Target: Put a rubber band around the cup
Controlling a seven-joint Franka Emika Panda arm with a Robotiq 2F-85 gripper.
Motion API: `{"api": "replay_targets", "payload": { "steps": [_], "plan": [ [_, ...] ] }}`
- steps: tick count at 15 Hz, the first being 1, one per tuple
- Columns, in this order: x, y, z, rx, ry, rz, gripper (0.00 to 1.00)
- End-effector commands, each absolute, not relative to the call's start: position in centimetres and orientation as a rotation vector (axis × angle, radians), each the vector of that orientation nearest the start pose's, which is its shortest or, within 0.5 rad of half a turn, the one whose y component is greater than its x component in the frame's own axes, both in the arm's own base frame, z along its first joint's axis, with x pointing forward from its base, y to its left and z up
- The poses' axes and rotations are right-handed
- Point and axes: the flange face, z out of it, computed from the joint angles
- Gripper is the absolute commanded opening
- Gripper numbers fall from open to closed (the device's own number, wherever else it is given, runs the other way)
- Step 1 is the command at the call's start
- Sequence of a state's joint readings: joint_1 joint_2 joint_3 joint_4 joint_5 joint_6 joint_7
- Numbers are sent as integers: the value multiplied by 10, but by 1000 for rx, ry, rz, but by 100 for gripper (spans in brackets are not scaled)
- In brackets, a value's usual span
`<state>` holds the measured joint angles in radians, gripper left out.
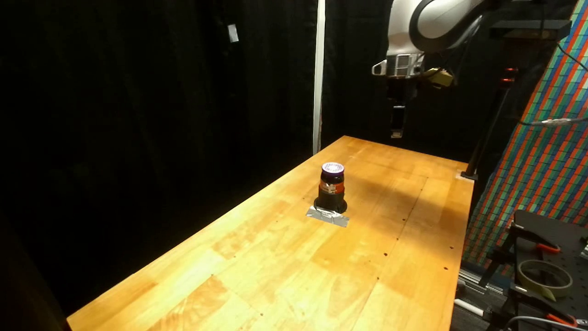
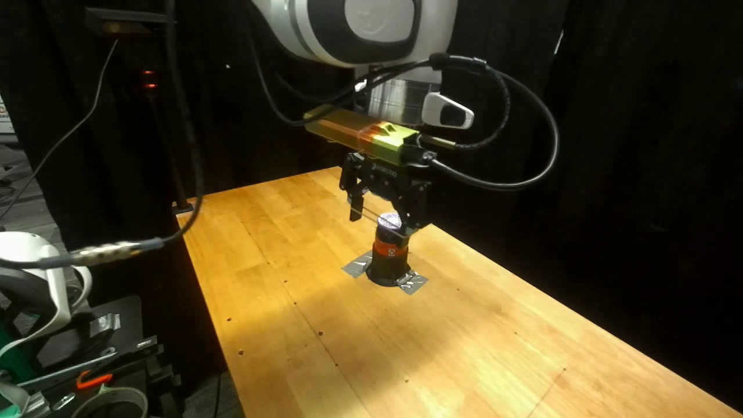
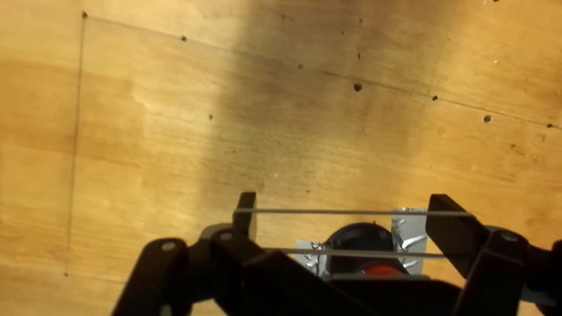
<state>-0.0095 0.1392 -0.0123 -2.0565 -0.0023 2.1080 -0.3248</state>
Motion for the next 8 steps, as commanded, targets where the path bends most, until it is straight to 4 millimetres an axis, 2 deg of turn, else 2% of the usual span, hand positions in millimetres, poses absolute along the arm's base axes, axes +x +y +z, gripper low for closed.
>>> {"api": "replay_targets", "payload": {
  "steps": [1,5,8],
  "plan": [
    [628,18,345,-2974,-618,135,100],
    [667,47,319,-2926,-650,207,100],
    [688,60,307,-2915,-651,227,100]
  ]
}}
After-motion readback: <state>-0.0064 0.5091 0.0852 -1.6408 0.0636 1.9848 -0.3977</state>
